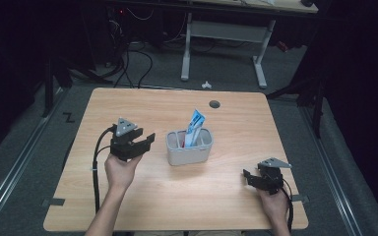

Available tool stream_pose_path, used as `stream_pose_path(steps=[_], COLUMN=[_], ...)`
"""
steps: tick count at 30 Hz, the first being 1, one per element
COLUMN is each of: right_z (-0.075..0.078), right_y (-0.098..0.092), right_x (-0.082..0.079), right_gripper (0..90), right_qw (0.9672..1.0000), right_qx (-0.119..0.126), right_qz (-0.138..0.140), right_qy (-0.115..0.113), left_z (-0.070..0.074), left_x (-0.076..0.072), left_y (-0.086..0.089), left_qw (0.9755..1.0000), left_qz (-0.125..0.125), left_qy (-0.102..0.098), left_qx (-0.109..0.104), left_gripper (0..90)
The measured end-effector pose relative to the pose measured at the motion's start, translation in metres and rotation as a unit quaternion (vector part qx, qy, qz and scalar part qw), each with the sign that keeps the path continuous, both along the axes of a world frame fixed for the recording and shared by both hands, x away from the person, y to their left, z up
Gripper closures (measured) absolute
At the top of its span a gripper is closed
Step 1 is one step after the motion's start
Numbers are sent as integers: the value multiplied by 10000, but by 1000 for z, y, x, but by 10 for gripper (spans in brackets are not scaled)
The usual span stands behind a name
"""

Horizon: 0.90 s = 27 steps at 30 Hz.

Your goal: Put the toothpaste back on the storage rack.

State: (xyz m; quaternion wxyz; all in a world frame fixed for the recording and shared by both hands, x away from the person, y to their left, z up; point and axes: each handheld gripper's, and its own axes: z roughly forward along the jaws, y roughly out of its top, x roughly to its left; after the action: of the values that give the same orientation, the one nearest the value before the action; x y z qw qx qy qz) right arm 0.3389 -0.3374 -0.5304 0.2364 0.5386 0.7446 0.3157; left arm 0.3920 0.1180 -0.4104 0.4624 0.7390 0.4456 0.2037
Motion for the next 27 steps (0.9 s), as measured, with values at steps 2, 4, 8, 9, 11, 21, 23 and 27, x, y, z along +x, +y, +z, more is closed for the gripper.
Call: stream_pose_path(steps=[2, 4, 8, 9, 11, 21, 23, 27], right_z=[0, 0, 0, 0, 0, 0, 0, 0], right_y=[0, 0, 0, 0, 0, 0, 0, 0], right_x=[0, 0, 0, 0, 0, 0, 0, 0], right_gripper=[326, 326, 326, 327, 326, 327, 327, 327], right_qw=[10000, 10000, 10000, 10000, 10000, 10000, 10000, 10000], right_qx=[0, -4, -4, -6, -7, -6, -7, -7], right_qz=[-4, 1, -6, -6, -6, -6, -5, -6], right_qy=[0, 1, -1, -2, -2, -2, -2, -1], left_z=[-1, -2, -3, -4, -5, -8, -9, -11], left_x=[-1, -3, -5, -6, -7, -10, -11, -12], left_y=[4, 8, 13, 16, 19, 27, 29, 31], left_qw=[10000, 10000, 9999, 9998, 9997, 9995, 9994, 9993], left_qz=[32, 82, 142, 173, 200, 292, 304, 331], left_qy=[1, 0, 22, 40, 44, 59, 64, 83], left_qx=[2, -27, -63, -68, -96, -145, -160, -176], left_gripper=[502, 502, 498, 491, 490, 489, 488, 487])
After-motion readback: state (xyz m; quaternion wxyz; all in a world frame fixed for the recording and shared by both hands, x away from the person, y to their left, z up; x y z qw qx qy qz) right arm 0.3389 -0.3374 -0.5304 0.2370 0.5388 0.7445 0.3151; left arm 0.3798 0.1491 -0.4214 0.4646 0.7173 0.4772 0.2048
